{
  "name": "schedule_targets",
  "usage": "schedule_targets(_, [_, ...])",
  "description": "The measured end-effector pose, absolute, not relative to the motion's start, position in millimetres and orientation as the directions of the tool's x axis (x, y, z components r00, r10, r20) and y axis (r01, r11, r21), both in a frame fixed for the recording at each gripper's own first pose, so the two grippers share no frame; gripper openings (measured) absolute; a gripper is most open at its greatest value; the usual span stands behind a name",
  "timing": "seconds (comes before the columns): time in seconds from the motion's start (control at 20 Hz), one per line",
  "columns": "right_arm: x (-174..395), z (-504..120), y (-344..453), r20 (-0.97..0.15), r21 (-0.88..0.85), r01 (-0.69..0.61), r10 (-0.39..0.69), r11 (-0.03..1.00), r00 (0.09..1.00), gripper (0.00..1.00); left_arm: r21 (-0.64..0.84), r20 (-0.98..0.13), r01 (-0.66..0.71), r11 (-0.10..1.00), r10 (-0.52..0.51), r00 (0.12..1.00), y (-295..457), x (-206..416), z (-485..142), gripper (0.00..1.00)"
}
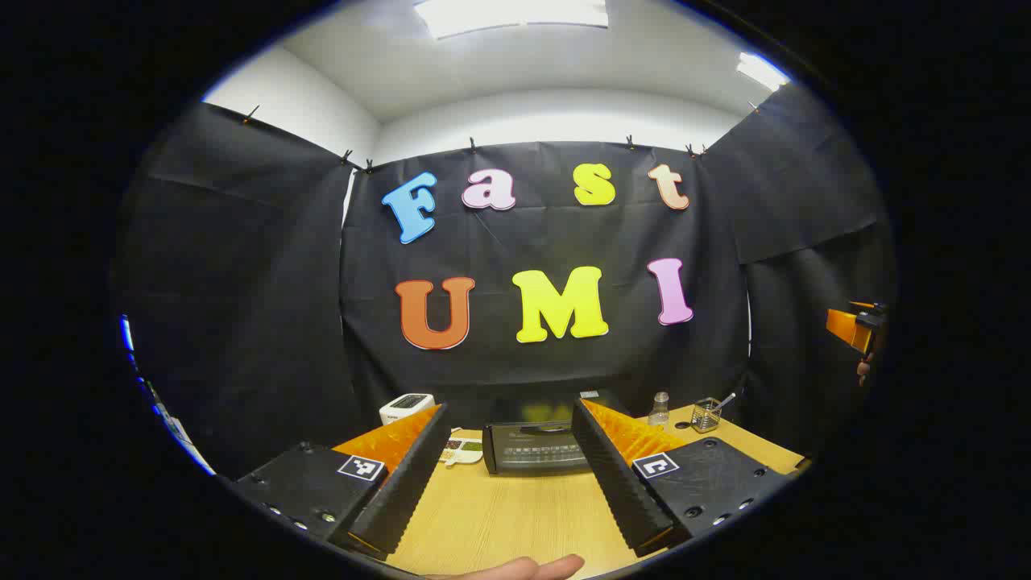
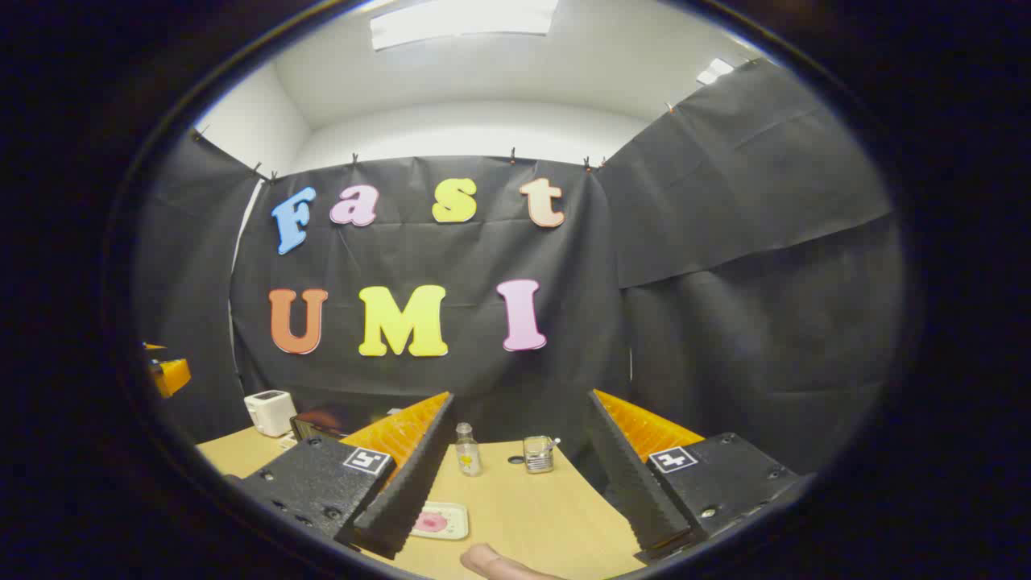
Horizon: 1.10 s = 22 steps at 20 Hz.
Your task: Open the electric oven with the left hand, put the food in, and close the electric oven.
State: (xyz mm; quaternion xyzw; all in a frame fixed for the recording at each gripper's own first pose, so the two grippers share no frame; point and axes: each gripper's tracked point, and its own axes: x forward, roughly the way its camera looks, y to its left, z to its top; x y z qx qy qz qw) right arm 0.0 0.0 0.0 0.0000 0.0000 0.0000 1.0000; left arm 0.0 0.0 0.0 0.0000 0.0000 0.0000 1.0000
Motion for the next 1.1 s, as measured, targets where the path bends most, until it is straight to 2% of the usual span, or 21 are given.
schedule_targets(0.7, [-4.6,2.2,2.6,-0.015,0.002,-0.035,0.035,0.999,0.999,0.98,-0.001,-0.007,0.025,1.000,-0.025,1.000,-0.6,-1.9,-1.4,0.96])
schedule_targets(1.1, [18.7,-10.0,-0.7,-0.021,-0.010,-0.050,0.050,0.999,0.999,0.98,0.003,0.007,0.056,0.998,-0.056,0.998,-10.6,31.0,-16.3,0.96])
